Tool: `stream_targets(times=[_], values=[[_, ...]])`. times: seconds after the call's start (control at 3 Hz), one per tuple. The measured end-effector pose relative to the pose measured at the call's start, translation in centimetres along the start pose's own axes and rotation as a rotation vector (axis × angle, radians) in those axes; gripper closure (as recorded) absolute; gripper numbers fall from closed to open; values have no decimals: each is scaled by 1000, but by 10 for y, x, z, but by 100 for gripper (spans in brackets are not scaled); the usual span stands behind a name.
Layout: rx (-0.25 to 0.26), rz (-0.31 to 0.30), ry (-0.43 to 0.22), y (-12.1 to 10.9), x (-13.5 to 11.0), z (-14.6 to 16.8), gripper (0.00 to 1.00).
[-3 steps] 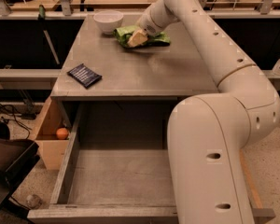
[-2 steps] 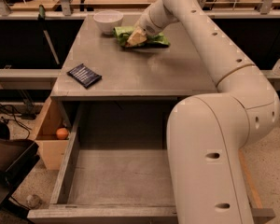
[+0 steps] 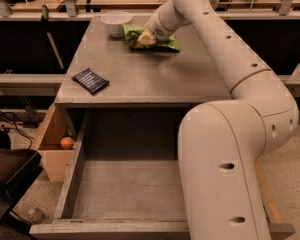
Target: Place green rice chip bag into top drawer
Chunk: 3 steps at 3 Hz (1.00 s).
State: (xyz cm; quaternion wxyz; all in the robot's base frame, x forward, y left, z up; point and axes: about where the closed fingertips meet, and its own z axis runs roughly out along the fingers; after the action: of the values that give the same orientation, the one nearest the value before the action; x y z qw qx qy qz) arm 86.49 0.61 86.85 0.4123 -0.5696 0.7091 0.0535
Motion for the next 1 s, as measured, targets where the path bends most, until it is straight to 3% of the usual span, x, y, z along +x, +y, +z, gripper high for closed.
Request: stream_targets(times=[0.33, 0.67, 1.0], values=[[35, -3, -4, -7, -6, -28, 100], [82, -3, -17, -8, -16, -83, 100], [105, 11, -42, 15, -31, -150, 100]])
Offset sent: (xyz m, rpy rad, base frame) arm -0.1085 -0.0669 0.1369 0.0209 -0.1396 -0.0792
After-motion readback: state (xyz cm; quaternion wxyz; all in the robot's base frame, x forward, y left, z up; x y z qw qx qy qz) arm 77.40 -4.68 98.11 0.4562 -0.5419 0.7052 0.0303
